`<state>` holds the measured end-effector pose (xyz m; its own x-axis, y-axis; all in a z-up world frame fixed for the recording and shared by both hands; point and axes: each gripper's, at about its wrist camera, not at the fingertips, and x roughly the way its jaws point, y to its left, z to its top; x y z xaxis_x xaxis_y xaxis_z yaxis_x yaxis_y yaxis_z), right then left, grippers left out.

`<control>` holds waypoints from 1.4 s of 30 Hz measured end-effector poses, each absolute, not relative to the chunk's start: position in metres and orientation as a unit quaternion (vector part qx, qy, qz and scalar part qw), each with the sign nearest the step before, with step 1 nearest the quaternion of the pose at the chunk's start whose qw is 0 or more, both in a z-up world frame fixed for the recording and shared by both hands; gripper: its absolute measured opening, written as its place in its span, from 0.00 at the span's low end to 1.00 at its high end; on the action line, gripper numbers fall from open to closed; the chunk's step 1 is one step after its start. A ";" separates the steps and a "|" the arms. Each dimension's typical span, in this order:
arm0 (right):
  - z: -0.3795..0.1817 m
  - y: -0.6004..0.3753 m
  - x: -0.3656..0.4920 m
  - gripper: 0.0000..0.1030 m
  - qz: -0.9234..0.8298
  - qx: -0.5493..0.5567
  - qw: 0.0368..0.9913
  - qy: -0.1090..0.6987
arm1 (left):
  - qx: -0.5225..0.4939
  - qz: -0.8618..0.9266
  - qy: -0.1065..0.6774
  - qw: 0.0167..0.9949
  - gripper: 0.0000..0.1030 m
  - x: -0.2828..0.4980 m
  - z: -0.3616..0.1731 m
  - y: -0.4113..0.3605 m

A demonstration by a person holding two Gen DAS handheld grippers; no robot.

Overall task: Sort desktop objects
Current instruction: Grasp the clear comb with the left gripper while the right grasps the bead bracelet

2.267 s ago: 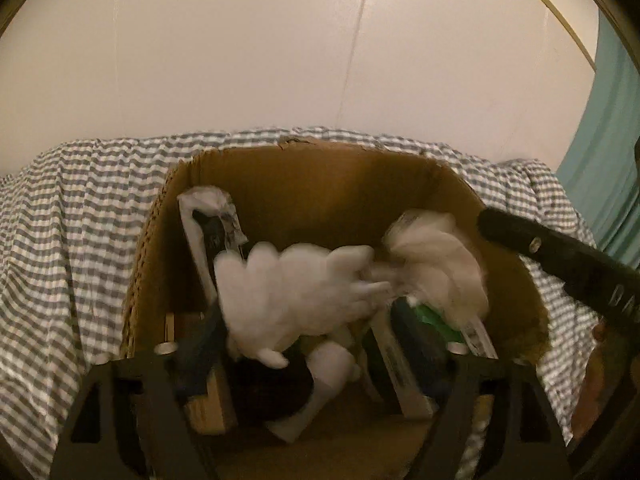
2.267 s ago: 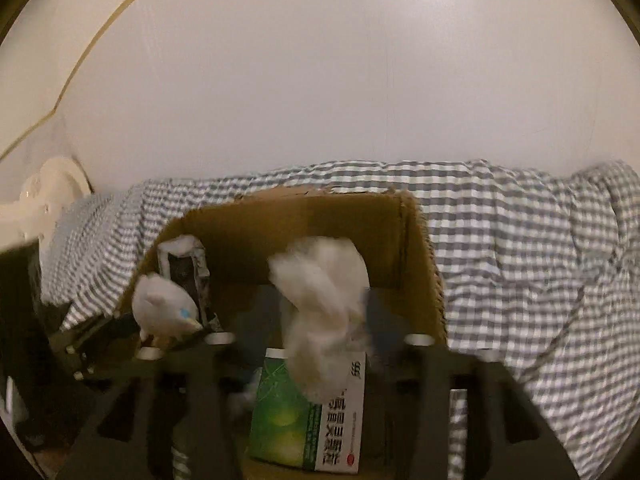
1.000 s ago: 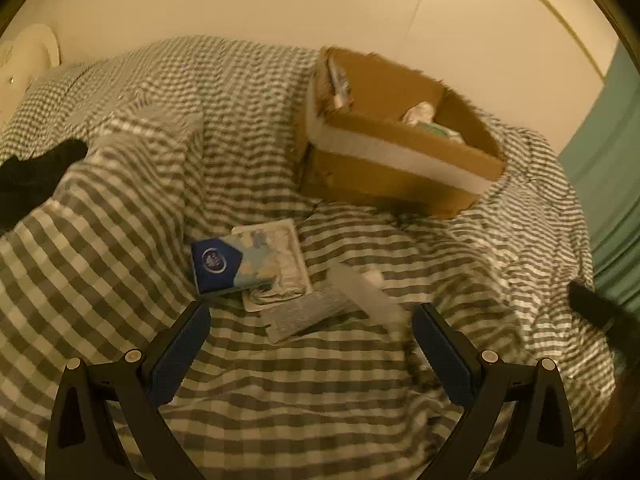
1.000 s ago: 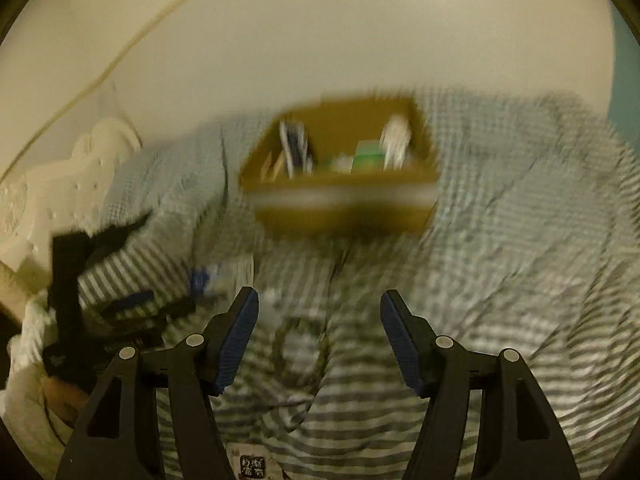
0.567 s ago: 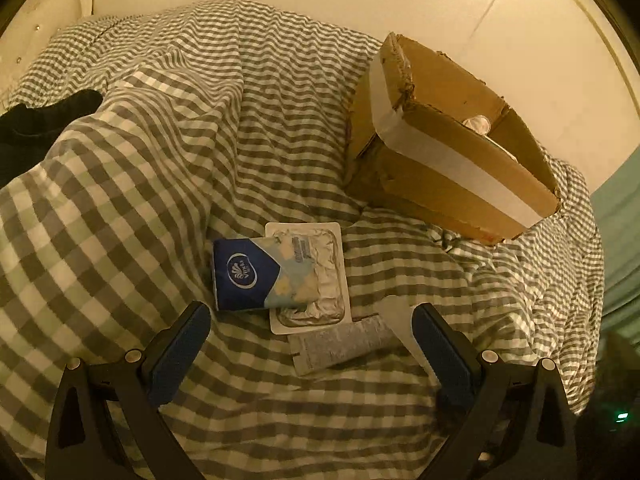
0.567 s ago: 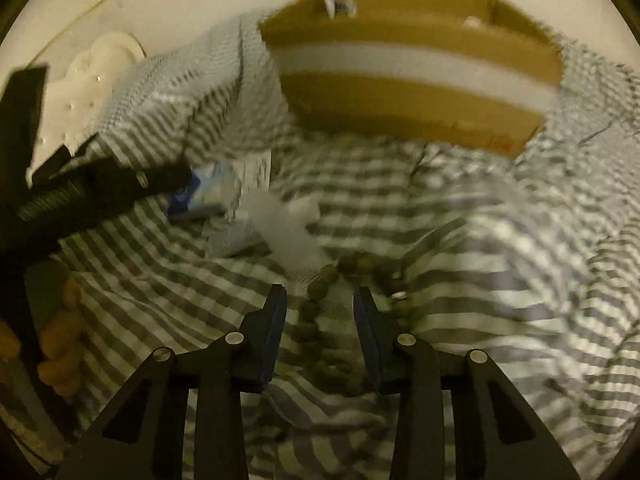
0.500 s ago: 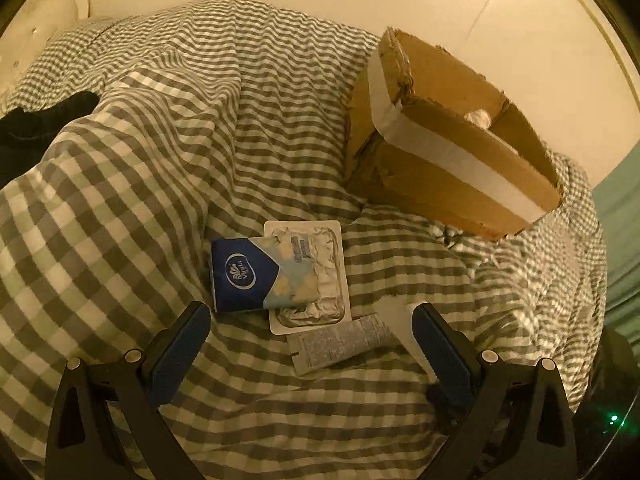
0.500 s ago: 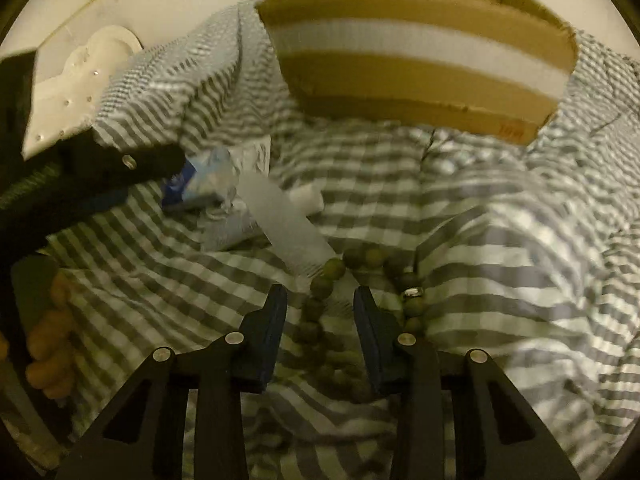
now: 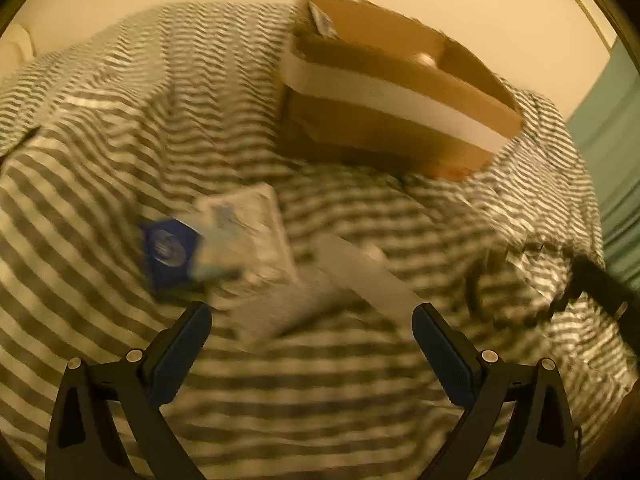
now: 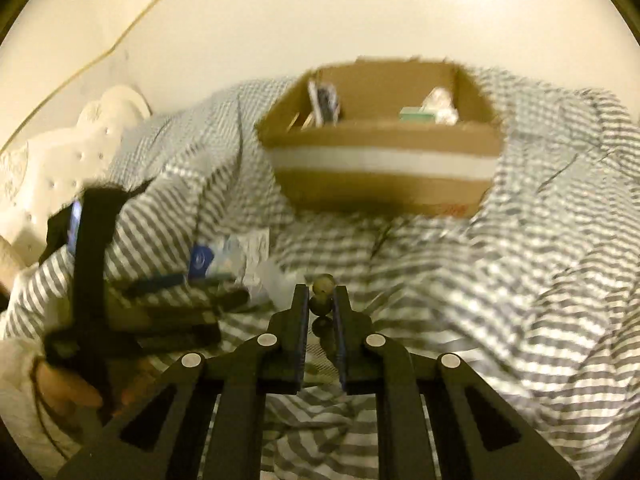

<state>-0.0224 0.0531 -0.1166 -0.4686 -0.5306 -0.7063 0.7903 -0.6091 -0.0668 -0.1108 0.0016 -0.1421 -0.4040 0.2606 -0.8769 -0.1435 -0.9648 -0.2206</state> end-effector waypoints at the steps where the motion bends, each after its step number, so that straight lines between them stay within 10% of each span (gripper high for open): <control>1: -0.108 0.055 -0.023 0.11 -0.838 0.323 0.396 0.189 | -0.538 0.831 -0.061 0.131 1.00 -0.109 -0.144 0.007; 6: -0.081 0.062 -0.025 0.11 -0.852 0.299 0.394 0.171 | -0.565 0.804 -0.062 0.172 0.97 -0.111 -0.165 0.046; 11: -0.078 0.069 -0.039 0.11 -0.861 0.303 0.375 0.161 | -0.571 0.803 -0.054 0.161 0.33 -0.125 -0.175 0.061; 17: -0.092 0.072 -0.056 0.11 -0.861 0.323 0.358 0.165 | -0.546 0.817 -0.053 0.177 0.10 -0.113 -0.154 0.042; 38: -0.079 0.070 -0.014 0.11 -0.861 0.296 0.370 0.185 | -0.466 0.857 -0.084 0.205 0.08 -0.088 -0.080 -0.003; 42: -0.082 0.068 -0.013 0.11 -0.861 0.300 0.366 0.186 | -0.509 0.842 -0.056 0.169 0.38 -0.096 -0.116 0.008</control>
